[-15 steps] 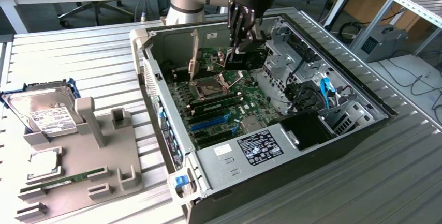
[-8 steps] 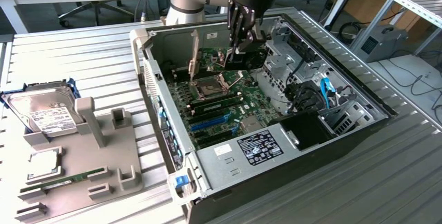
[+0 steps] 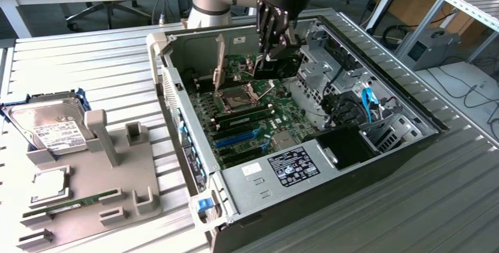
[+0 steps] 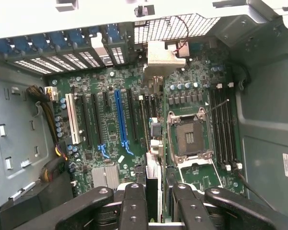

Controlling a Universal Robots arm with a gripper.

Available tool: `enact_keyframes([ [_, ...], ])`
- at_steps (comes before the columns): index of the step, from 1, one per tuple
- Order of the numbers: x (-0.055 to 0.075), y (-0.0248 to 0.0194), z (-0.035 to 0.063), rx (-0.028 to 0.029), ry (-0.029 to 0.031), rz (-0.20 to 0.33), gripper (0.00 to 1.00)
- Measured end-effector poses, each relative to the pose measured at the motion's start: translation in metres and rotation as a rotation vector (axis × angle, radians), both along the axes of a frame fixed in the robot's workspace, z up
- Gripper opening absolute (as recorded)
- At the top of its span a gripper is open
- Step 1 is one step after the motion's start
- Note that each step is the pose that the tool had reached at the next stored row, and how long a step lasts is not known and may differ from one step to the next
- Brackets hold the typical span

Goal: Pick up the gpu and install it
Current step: 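Insert the gpu into the slot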

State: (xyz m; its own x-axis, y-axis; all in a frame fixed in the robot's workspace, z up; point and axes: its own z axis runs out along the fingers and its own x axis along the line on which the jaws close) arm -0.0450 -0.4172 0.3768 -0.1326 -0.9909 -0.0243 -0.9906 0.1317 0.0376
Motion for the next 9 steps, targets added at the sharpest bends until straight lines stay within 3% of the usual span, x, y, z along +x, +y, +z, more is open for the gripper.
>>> enact_keyframes([
  [9,0.0000,0.0000,-0.0001,0.0001,0.0000,0.016,0.26],
])
